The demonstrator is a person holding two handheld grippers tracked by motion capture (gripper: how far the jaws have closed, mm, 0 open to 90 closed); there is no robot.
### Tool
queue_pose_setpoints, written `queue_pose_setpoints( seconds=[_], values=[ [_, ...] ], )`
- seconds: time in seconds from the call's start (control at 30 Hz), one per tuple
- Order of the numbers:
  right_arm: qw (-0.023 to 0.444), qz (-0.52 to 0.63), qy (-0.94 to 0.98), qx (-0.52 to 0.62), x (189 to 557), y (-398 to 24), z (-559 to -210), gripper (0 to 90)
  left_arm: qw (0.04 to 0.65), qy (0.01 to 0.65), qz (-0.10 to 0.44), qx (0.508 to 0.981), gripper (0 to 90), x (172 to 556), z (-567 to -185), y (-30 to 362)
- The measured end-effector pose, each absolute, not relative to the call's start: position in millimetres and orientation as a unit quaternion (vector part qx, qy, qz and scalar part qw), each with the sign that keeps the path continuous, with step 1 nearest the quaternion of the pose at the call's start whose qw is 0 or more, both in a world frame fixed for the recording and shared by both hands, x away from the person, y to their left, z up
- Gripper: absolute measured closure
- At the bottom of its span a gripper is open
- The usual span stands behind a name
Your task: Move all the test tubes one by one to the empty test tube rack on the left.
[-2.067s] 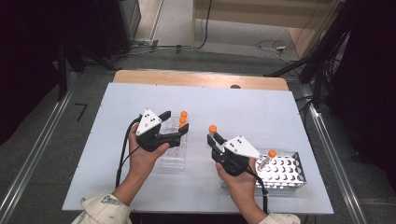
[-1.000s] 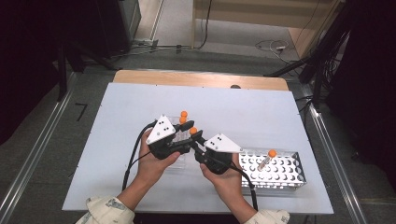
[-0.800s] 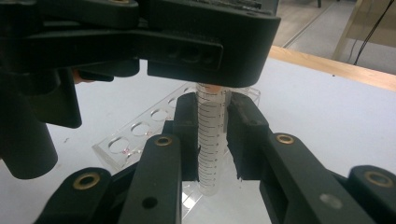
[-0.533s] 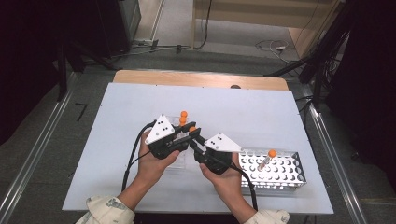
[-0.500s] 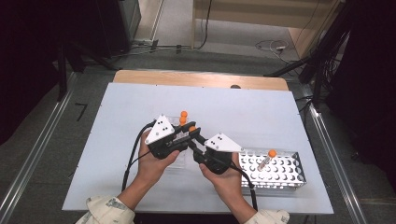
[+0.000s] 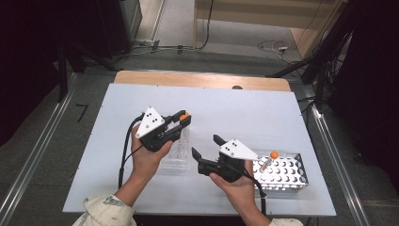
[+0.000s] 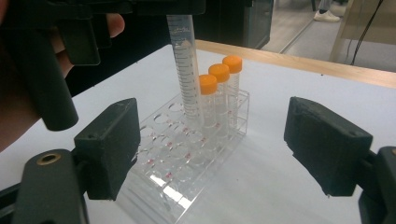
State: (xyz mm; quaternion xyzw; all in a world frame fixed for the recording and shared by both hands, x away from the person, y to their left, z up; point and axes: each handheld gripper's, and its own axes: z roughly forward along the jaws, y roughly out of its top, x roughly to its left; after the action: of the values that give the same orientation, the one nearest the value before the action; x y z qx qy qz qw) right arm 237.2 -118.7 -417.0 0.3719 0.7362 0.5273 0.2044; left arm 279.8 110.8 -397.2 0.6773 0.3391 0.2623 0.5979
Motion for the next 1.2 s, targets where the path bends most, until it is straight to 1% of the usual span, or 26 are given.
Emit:
queue_pose_setpoints(
  seconds=[0.17, 0.3, 0.5, 0.73, 1.2],
  values=[
    [0.203, 0.528, 0.736, 0.372, 234.4, -124.4, -416.7, 17.6, 0.589, 0.347, 0.269, 0.679, 71.3, 283.1, -405.1, 111.1],
    [0.202, 0.528, 0.736, 0.372, 232.4, -126.8, -416.3, 17.8, 0.583, 0.358, 0.263, 0.68, 71.2, 285.8, -413.3, 112.2],
    [0.203, 0.528, 0.737, 0.371, 230.6, -130.6, -416.3, 17.8, 0.587, 0.36, 0.267, 0.674, 71.1, 284.1, -417.7, 112.5],
    [0.2, 0.527, 0.736, 0.376, 229.7, -133.7, -417.1, 18.2, 0.574, 0.364, 0.27, 0.683, 71.0, 283.7, -427.5, 108.8],
    [0.198, 0.524, 0.736, 0.379, 229.2, -137.0, -418.8, 18.6, 0.545, 0.359, 0.294, 0.699, 70.8, 277.0, -443.6, 99.4]
  ],
)
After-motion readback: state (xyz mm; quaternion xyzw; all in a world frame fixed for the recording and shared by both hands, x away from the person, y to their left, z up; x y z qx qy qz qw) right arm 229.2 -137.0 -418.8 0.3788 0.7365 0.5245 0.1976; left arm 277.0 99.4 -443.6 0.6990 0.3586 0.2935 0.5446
